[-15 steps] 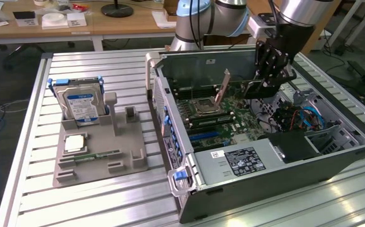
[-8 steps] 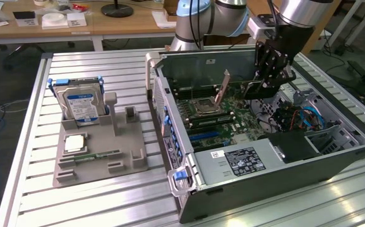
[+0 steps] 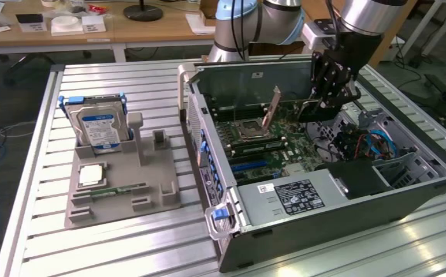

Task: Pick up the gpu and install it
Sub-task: 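Insert the gpu into the slot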

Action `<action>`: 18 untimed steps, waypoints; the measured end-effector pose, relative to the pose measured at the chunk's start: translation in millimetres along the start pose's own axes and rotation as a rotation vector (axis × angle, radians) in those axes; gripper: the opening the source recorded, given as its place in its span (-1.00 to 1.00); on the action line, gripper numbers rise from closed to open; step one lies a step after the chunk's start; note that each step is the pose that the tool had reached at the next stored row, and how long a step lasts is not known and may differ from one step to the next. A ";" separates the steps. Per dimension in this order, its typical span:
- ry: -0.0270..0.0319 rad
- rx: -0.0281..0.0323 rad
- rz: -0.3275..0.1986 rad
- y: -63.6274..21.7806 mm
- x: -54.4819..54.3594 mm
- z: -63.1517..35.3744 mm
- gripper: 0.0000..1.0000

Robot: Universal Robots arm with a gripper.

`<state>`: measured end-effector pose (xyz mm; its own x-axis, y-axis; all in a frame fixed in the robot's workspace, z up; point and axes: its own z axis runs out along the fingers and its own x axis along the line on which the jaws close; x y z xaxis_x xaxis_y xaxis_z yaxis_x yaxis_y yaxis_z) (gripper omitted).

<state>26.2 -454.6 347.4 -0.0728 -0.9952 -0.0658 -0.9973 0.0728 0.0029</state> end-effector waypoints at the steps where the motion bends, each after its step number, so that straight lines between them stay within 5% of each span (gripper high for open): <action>1: -0.0001 0.0000 0.000 0.0 0.0 0.1 -0.47; 18: -0.0011 0.0011 0.000 6.0 0.6 2.4 -0.47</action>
<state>20.2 -454.5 345.0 -0.0726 -0.9951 -0.0669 -0.9974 0.0727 0.0018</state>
